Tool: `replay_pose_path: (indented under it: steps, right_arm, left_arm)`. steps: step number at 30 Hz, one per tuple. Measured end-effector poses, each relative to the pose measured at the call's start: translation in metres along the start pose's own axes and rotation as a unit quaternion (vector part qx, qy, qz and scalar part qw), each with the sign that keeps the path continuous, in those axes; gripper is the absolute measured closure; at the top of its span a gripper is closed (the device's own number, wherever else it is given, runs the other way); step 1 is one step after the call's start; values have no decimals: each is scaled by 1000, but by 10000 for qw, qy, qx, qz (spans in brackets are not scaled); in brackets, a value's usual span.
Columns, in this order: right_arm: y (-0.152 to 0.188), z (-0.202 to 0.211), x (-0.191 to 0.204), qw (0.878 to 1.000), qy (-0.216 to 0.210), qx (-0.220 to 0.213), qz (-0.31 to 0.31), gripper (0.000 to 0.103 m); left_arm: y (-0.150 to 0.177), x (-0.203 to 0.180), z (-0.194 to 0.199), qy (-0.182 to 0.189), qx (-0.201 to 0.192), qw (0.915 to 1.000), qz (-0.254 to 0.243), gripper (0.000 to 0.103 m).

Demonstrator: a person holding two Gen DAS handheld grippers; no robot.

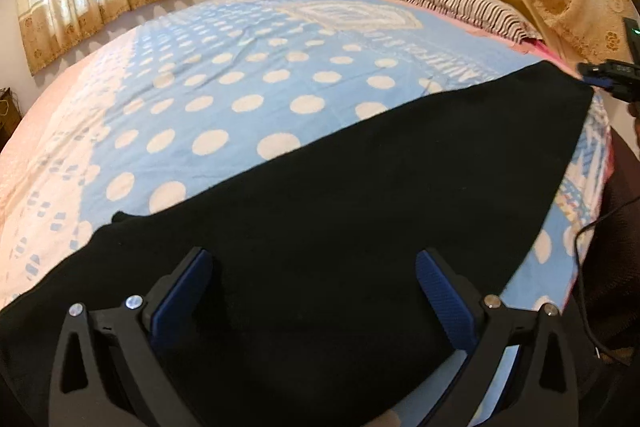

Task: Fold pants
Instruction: 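Grasp the end of the folded black pants with the right gripper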

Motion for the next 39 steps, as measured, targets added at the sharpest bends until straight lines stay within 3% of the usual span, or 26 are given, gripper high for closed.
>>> replay_pose_path:
  steps: [7, 30, 39]
  right_arm:
    - [10, -11, -54, 9981, 30, 95, -608, 60]
    - [7, -2, -69, 9923, -338, -109, -1187, 60]
    - [15, -12, -50, 9918, -672, 221, -1060, 60]
  left_arm:
    - [2, 2, -8, -119, 158, 9998, 36, 0]
    - [-4, 3, -11, -152, 304, 9993, 130, 0]
    - [-4, 5, -12, -206, 265, 9992, 203, 0]
Point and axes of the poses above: each gripper's, at about its wrist camera, not at the fingertips, and z roughly against the way its jaws point, x to its left, y to its underside, the point moved 9 cm from there along -z, roughly the way its jaws point, and after that the axes turned 2 degrees about x, right-handed, at the moved point
